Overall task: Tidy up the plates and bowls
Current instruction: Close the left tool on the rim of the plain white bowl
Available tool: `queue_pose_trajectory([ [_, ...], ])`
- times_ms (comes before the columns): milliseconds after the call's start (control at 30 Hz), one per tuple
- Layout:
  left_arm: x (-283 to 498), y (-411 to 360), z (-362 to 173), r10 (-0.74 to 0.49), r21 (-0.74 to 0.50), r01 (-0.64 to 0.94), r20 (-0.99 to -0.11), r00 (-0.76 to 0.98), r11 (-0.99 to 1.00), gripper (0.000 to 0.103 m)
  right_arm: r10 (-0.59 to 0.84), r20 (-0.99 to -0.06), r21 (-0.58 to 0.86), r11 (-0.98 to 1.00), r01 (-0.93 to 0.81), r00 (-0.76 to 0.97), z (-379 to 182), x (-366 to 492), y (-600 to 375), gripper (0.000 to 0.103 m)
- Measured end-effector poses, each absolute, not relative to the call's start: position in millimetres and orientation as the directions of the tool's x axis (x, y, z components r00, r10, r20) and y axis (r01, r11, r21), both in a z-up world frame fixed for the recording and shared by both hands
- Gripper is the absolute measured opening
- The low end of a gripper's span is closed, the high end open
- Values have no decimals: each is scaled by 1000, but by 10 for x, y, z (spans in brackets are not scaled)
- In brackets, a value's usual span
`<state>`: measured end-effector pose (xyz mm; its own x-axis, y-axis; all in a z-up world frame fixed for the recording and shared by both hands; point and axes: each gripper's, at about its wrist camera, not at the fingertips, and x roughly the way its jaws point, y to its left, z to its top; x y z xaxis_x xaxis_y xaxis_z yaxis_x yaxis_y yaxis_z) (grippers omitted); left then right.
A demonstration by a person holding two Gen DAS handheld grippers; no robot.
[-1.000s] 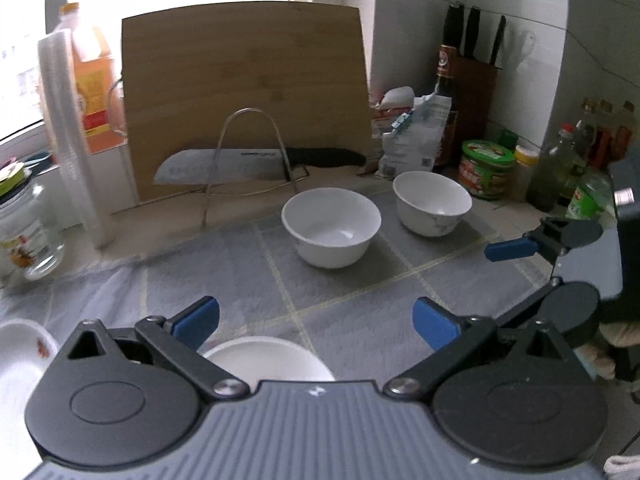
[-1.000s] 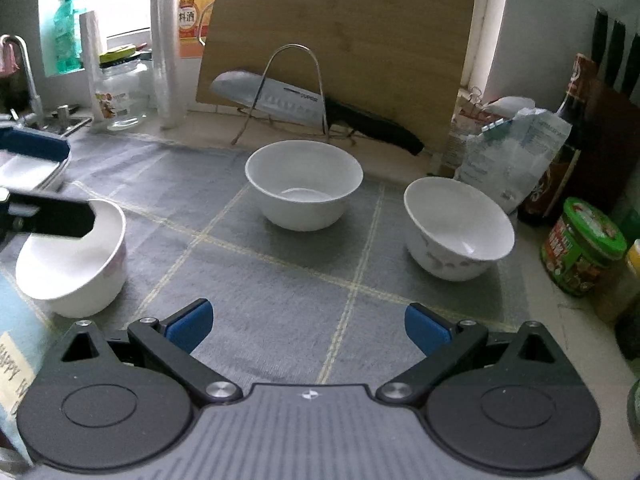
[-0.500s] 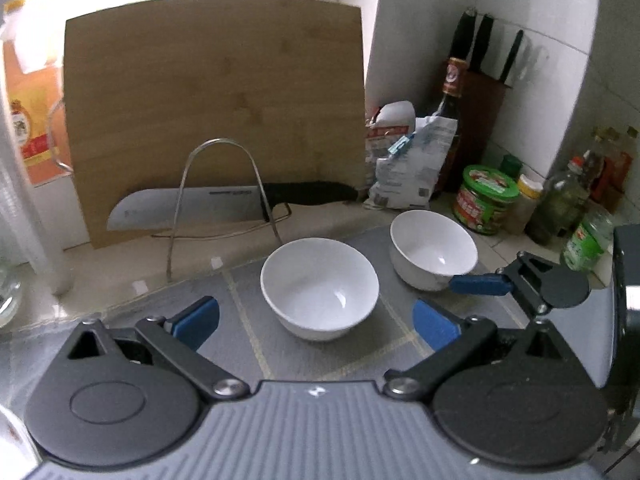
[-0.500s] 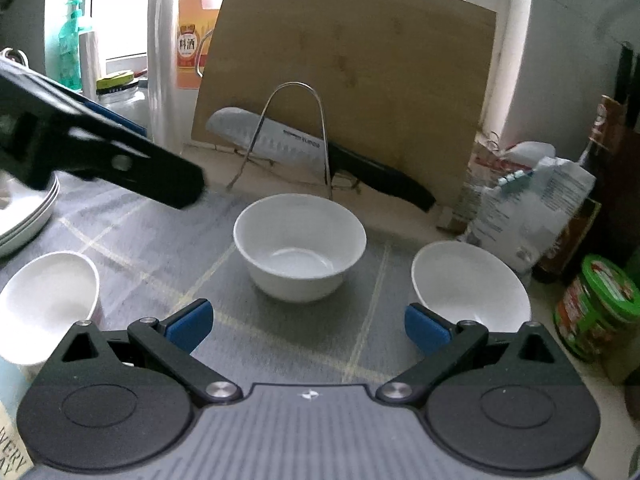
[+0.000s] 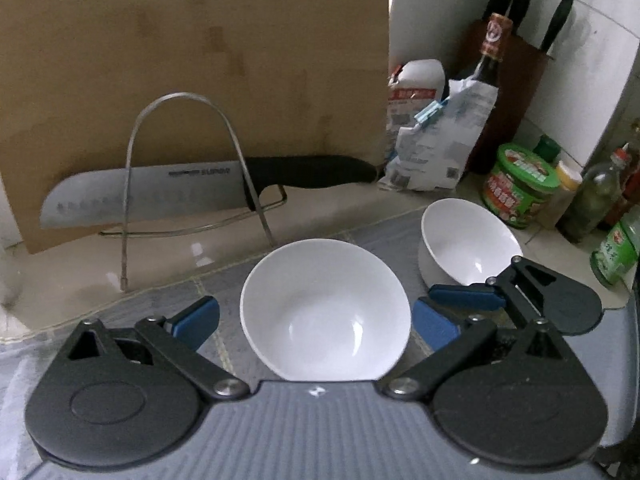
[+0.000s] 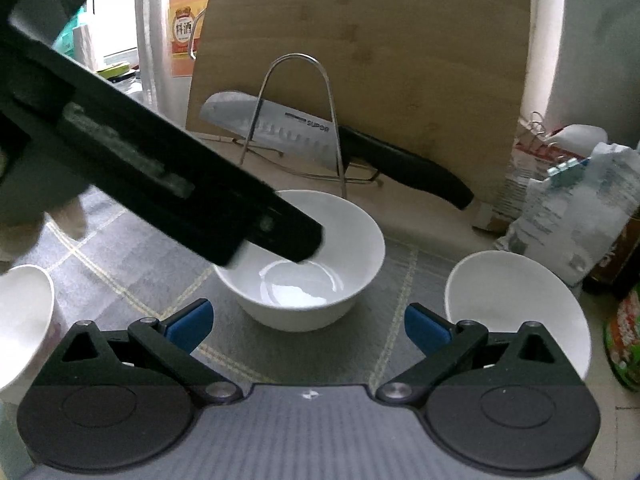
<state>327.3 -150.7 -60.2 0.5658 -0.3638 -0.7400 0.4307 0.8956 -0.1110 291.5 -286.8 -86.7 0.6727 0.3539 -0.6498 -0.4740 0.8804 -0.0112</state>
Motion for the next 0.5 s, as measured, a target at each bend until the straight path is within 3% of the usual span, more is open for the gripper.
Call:
queue_pose_trajectory([
  [500, 3547, -1588, -749, -376, -124, 443, -750, 545, 888, 88, 388, -645, -8, 858, -513, 659, -901, 3050, -2791, 91],
])
